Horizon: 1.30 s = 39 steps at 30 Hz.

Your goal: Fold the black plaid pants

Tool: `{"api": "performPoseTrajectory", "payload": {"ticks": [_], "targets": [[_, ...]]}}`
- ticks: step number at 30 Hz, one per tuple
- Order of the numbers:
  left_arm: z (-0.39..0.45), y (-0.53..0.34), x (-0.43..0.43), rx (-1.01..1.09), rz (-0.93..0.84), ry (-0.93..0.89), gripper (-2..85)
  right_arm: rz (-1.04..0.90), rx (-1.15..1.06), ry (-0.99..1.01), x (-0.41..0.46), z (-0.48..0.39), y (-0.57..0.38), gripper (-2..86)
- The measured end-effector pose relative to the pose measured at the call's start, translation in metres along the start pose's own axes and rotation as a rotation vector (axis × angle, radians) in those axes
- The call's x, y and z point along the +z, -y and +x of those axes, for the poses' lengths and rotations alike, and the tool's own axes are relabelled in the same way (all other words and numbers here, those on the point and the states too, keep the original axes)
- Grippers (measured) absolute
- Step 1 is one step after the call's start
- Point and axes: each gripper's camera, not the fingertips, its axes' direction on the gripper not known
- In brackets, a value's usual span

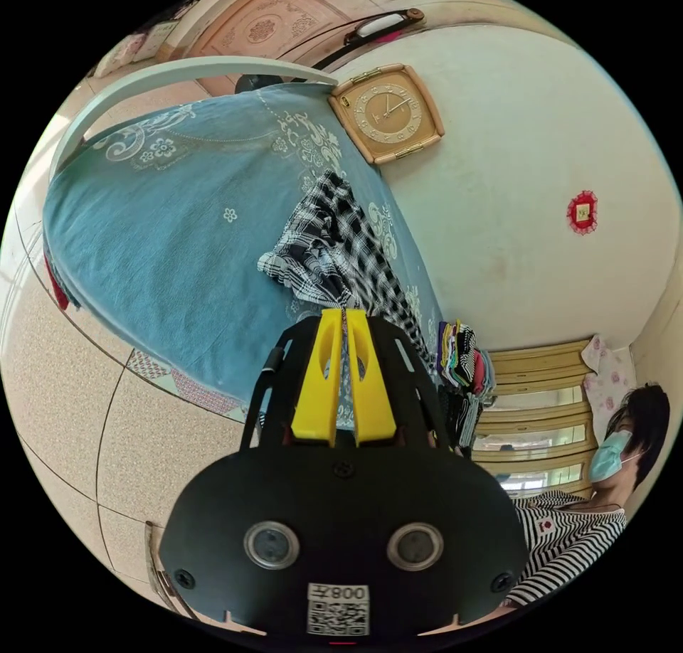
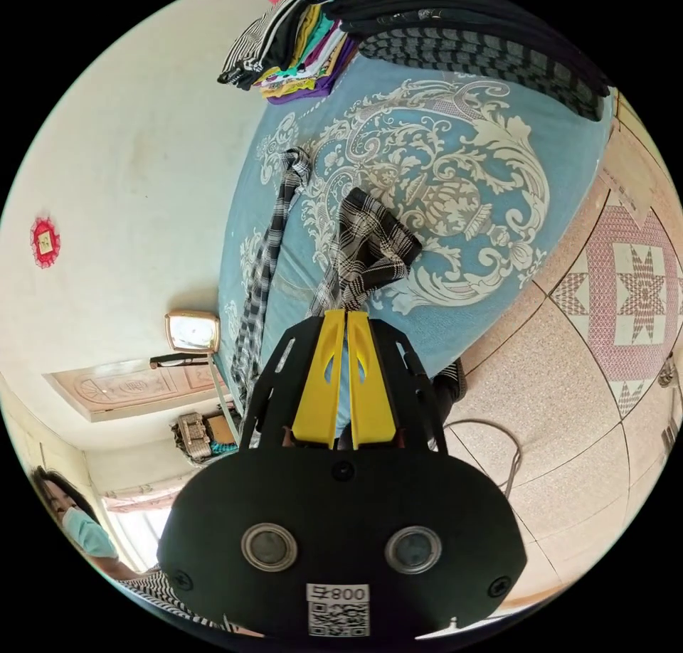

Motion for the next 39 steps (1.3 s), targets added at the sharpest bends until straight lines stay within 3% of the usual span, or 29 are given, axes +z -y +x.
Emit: {"api": "performPoseTrajectory", "payload": {"ticks": [5, 10, 15, 18, 23, 27, 32, 39], "targets": [[0.004, -0.034, 0.031, -0.071, -0.025, 0.083, 1.1, -0.126, -0.018, -0.142, 0.027, 0.025, -0.005, 0.5], [0.026, -0.063, 0.047, -0.118, 0.067, 0.031, 2.3, -0.048, 0.024, -0.068, 0.021, 0.043, -0.016, 1.2], [0.095, -0.073, 0.082, 0.027, 0.047, 0.043, 3.7, 0.064, -0.019, -0.035, -0.006, 0.051, -0.011, 3.7], [0.173, -0.071, 0.161, 0.224, -0.145, -0.016, 5.2, 0.098, -0.055, -0.07, -0.011, 0.049, -0.003, 6.4], [0.358, -0.104, 0.367, 0.658, -0.598, -0.202, 6.4, 0.103, -0.105, -0.121, -0.007, 0.046, 0.009, 8.0], [0.472, -0.147, 0.492, 0.882, -0.808, -0.266, 6.5, 0.132, -0.117, -0.138, -0.007, 0.048, 0.014, 7.9], [0.59, -0.209, 0.63, 1.082, -0.994, -0.155, 6.3, 0.131, -0.152, -0.184, -0.004, 0.044, 0.017, 6.7], [0.652, -0.254, 0.721, 1.175, -1.072, 0.073, 4.1, 0.161, -0.221, -0.206, -0.011, 0.04, 0.011, 4.7]]}}
